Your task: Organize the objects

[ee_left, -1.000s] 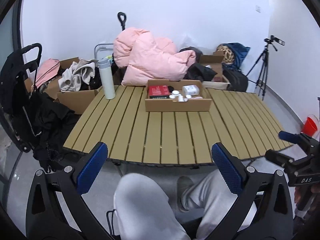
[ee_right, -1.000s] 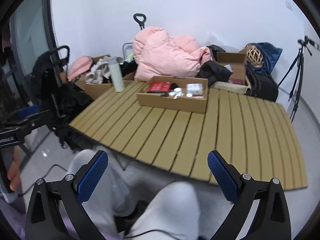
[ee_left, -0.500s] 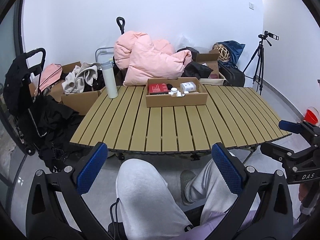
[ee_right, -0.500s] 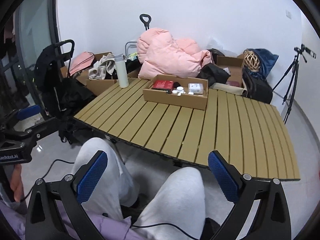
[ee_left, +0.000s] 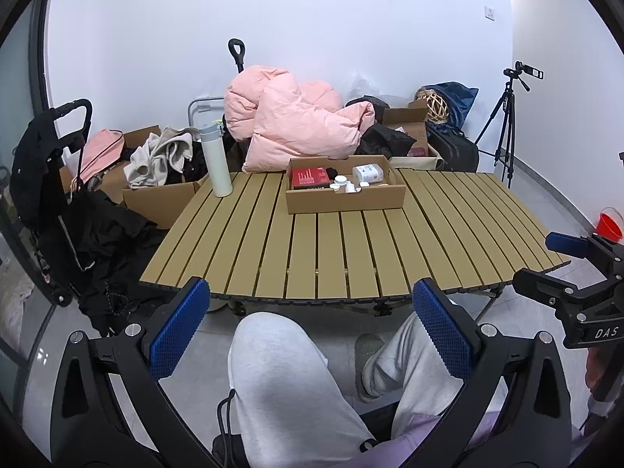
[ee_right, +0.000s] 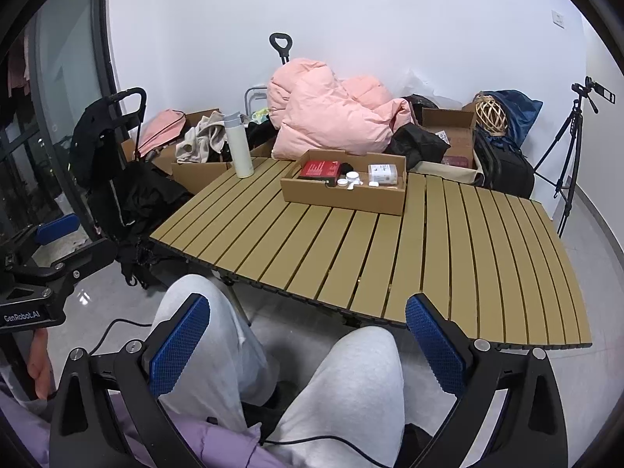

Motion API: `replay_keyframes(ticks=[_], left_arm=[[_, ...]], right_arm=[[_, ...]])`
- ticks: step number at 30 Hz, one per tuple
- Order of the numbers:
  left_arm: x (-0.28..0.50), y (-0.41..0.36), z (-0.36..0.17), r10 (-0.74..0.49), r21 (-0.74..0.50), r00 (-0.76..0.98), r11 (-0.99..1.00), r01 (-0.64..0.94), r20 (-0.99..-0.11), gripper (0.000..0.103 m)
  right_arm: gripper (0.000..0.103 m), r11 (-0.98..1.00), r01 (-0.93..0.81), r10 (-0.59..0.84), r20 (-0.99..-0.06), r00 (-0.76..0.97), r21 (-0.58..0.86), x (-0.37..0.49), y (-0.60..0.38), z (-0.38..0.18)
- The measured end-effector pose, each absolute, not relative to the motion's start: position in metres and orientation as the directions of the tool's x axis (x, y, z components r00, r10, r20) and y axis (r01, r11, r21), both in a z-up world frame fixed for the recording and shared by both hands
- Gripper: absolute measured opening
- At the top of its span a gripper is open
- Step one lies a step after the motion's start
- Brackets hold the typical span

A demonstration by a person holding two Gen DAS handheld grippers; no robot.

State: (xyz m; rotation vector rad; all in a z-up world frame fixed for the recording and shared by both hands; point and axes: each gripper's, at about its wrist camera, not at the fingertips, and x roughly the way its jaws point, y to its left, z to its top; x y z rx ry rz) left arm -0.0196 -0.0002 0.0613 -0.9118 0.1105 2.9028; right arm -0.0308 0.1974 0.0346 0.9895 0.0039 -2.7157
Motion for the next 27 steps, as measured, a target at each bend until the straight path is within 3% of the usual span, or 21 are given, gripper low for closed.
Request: replay_keyframes(ticks=[27], left_arm=[[-0.0203,-0.0029,0.0619,0.07,0.039,-0.813,-0.993,-0.113,-0.578,0.103]], right_arm=[[0.102,-0.969,0.228,-0.237,-0.637,-0.733,0.098,-0.0354,0.2025,0.0309]])
